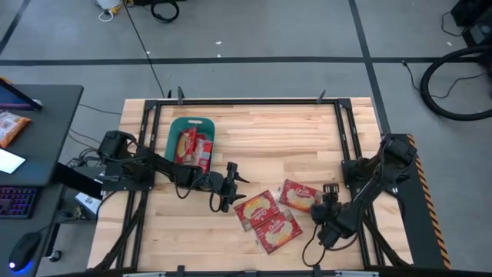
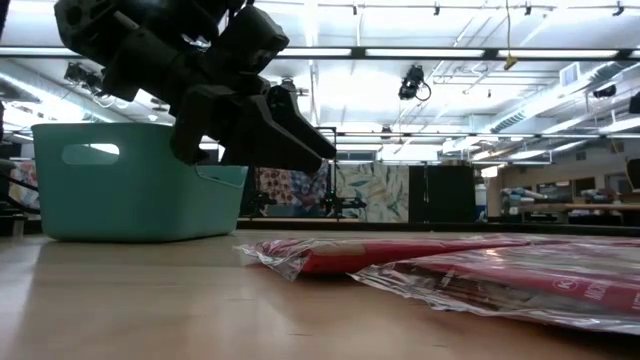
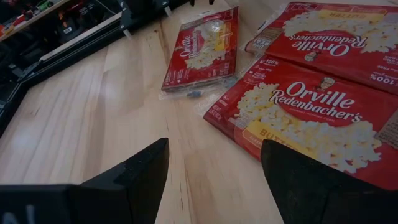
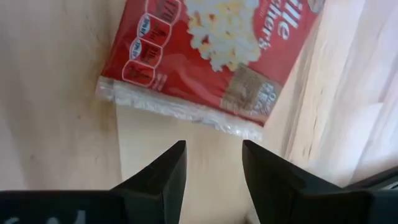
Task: Sort popcorn bags into baskets
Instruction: Put the red popcorn bag into the green bin
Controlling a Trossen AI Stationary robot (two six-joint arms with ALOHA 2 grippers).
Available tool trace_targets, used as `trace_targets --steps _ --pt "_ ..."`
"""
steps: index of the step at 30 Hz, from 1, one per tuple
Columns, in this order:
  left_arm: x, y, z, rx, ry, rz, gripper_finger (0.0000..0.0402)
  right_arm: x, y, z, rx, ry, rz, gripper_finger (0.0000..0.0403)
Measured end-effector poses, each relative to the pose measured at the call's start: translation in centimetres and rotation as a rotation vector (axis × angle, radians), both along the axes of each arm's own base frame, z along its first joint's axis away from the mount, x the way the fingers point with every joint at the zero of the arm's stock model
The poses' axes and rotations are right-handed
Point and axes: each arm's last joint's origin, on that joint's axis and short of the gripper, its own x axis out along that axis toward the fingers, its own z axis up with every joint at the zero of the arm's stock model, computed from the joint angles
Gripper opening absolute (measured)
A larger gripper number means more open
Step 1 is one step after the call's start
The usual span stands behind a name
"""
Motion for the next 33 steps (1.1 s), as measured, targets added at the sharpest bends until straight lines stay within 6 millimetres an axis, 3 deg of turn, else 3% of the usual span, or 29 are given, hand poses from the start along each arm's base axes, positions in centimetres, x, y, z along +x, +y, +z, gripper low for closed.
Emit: trace_targets --steps 9,20,24,31,33 --pt "0.0 0.0 0.0 0.002 -0.001 0.0 0.0259 0.0 0.6 -2.7 -0.142 0.009 0.063 0.0162" --pt "0.0 0.0 0.0 0.019 -0.002 -0.003 0.0259 0.9 1.1 -3.5 -0.212 -0.144 0.134 0.0158" --pt "0.0 0.1 0.0 0.029 -0.003 0.004 0.0259 1.2 1.3 -3.6 -0.199 -0.177 0.146 0.0125" --pt "0.0 0.1 0.0 0.028 -0.003 0.004 0.0259 1.4 1.3 -3.9 -0.159 -0.186 0.134 0.0018" --pt "0.0 0.1 0.1 0.028 -0.004 0.004 0.0259 1.6 1.3 -3.8 -0.155 -0.186 0.127 0.0008"
